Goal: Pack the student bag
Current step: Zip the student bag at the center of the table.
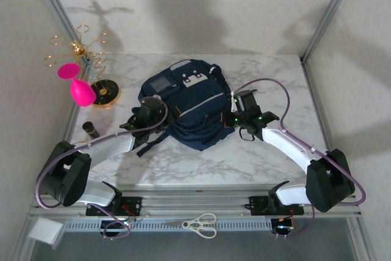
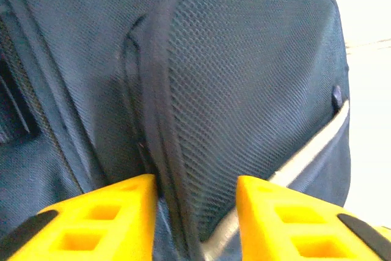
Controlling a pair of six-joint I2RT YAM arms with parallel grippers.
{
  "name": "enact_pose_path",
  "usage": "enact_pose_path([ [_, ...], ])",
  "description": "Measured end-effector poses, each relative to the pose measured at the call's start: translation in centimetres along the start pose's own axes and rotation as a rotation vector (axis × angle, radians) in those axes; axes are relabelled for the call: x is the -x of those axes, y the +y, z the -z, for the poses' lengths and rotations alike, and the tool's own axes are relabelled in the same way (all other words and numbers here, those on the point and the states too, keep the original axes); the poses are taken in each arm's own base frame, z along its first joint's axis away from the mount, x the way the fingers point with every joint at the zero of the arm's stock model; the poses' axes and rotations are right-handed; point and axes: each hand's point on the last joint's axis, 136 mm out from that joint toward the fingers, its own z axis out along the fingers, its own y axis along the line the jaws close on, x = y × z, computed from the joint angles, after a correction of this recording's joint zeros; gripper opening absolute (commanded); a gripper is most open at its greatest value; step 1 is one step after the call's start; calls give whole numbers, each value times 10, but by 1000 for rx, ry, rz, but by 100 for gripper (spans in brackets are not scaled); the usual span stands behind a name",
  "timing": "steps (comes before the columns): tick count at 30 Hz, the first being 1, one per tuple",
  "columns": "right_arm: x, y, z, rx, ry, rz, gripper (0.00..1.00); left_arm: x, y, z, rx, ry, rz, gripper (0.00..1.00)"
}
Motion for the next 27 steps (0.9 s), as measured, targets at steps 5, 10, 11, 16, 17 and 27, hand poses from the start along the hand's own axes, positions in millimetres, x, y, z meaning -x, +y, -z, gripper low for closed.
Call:
enact_pose_path([
  [5,2,7,0,37,-5,17,8,-39,-21,20,-101,17,85,54],
  [10,-4,31,-5,105,15,81,30,-55,-29,22,-129,11,199,53],
  [11,-7,35,-8,108,28,86,33,-53,-28,21,-127,-6,223,53],
  [16,-20,47,-19,93,68,110,40,-44,-21,12,-100,-69,289,51],
  [17,-22,50,-19,91,74,113,42,-43,-20,11,-96,-76,298,50],
  [27,-15,65,-38,-2,87,108,41,-37,-17,8,-87,-112,336,48],
])
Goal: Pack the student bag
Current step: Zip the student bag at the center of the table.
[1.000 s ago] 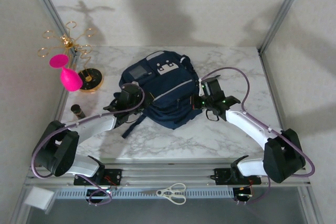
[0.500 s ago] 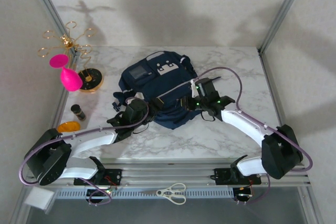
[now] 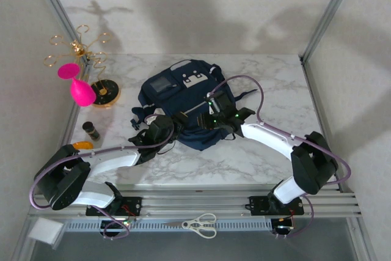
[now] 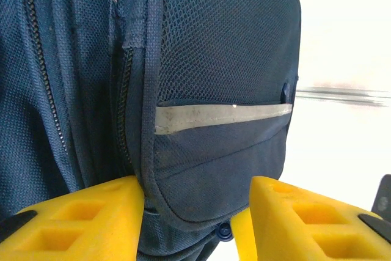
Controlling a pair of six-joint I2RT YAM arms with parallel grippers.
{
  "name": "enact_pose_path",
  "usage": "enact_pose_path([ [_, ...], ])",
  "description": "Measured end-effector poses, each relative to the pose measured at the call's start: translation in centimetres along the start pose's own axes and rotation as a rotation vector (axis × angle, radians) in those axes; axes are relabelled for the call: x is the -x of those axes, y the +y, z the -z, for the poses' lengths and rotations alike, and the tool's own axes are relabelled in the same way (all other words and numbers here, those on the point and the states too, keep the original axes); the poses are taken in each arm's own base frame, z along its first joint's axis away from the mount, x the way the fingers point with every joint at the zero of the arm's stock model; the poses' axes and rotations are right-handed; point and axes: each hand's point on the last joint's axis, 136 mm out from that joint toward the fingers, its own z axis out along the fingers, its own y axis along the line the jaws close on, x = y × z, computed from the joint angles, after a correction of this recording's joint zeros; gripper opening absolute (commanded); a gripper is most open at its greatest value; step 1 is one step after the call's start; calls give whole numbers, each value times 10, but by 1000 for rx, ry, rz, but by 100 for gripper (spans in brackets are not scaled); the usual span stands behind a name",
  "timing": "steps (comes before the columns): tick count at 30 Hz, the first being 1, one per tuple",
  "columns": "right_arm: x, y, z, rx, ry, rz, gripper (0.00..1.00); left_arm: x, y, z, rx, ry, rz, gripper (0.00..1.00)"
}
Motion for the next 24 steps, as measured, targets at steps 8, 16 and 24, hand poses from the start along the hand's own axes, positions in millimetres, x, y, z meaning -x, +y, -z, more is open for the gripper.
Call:
enact_pose_path([
  [8,-9,-5,-13,-78,24,5,36,3,4,-2,12,-15,-2,47],
  [16,-9,-12,-27,-139,51,33,7,5,6,-4,19,-28,10,50],
  [24,-1,-9,-18,-130,24,75,0,22,12,-5,29,-76,54,49],
])
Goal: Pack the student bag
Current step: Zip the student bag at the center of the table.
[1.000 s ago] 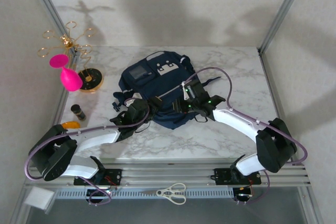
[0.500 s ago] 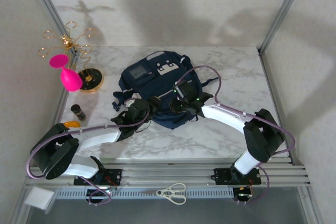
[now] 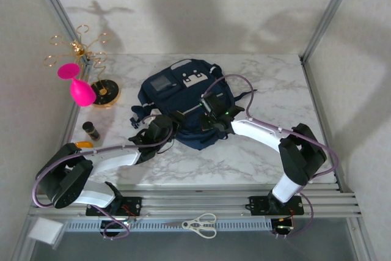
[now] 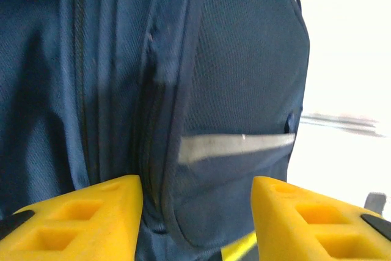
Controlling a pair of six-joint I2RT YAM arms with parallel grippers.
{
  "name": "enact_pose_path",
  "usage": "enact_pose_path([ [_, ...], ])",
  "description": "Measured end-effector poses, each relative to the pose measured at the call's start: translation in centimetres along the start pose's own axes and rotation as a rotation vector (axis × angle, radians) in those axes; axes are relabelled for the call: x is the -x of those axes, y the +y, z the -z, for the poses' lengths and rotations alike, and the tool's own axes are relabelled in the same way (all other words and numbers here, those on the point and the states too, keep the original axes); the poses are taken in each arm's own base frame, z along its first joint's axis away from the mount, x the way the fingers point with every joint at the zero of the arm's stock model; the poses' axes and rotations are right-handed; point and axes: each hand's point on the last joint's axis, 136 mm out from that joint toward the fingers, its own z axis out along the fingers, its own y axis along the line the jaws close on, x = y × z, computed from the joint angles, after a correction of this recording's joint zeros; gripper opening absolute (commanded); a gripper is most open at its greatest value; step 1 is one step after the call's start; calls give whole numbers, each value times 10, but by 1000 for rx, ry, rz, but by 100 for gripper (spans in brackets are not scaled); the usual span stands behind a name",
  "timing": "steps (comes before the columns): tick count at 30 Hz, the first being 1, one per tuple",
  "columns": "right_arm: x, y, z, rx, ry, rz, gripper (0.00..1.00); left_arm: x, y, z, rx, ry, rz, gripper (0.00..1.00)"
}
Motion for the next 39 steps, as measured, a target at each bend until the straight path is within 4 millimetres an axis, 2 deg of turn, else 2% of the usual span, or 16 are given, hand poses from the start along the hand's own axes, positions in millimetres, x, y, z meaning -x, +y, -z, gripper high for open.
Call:
enact_pose_path([
  [5,-8,18,9,45,0,42,0,46,14,-5,25,-86,-15,47],
  [7,-14,36,11,79,1,56,0,65,16,-6,36,-113,-39,47],
  [10,-19,64,12,139,-3,49,0,95,10,-8,21,-147,-109,47],
  [14,-12,91,2,165,6,15,0,115,-10,-33,-5,-106,-185,46],
  [17,-5,93,0,148,2,-23,0,119,-17,-40,-40,-65,-200,50],
  [21,0,79,12,117,-15,-45,0,104,-19,-30,-46,-21,-221,62],
  [26,-9,66,26,116,-25,-52,0,66,-5,8,-71,35,-159,66],
  [28,-12,62,25,112,-20,-55,0,42,1,20,-69,75,-132,62],
  [31,-15,62,22,119,-20,-57,0,15,4,26,-70,119,-78,58],
  [35,-16,64,20,135,-26,-59,0,-3,4,29,-62,120,-22,54],
  [39,-15,65,19,143,-33,-60,0,-14,-2,16,-50,127,24,45],
])
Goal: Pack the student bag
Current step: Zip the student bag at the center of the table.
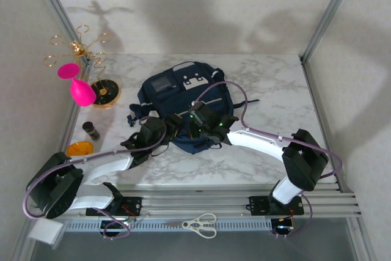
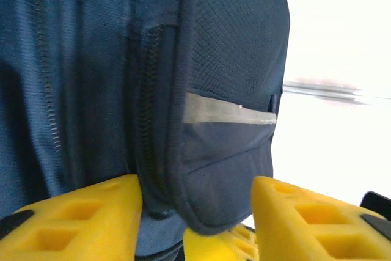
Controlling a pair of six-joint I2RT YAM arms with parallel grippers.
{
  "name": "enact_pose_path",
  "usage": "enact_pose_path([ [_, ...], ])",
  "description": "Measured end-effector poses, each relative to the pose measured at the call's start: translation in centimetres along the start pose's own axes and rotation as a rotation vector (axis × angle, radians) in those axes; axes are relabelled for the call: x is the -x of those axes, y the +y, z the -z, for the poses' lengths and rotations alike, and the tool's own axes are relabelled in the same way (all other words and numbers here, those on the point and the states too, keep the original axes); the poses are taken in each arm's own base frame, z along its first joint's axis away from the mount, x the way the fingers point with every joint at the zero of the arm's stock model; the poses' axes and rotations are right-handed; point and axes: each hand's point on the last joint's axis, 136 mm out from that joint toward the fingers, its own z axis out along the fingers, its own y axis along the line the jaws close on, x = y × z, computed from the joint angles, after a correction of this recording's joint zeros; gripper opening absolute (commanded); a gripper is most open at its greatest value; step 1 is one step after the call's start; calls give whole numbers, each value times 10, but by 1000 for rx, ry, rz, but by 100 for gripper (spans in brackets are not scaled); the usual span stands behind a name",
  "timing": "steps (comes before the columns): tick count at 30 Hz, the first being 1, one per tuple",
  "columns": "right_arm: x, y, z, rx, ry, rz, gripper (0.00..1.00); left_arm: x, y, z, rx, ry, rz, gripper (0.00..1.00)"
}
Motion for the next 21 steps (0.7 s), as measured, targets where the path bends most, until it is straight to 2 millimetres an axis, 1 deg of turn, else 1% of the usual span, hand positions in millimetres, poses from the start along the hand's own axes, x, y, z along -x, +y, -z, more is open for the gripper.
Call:
enact_pose_path([
  [4,0,-3,-2,-6,-3,-4,0,-4,10,-15,49,-2,34,35],
  [5,-2,-5,-3,-11,0,-5,0,-5,12,-19,60,-5,41,29],
  [6,-3,-7,-3,-16,2,-5,0,-4,14,-21,69,-12,46,20],
  [7,-2,-8,-3,-22,0,-6,0,-4,16,-23,77,-18,51,14],
  [10,-1,-12,-3,-38,-5,-8,0,-1,15,-25,88,-47,59,1],
  [11,-1,-14,-4,-44,-7,-10,0,1,13,-25,88,-57,57,0],
  [16,4,-28,-3,-62,-16,-30,0,6,6,-23,91,-74,33,0],
  [21,17,-53,8,-85,-52,-58,0,18,-3,-9,79,-94,5,0],
])
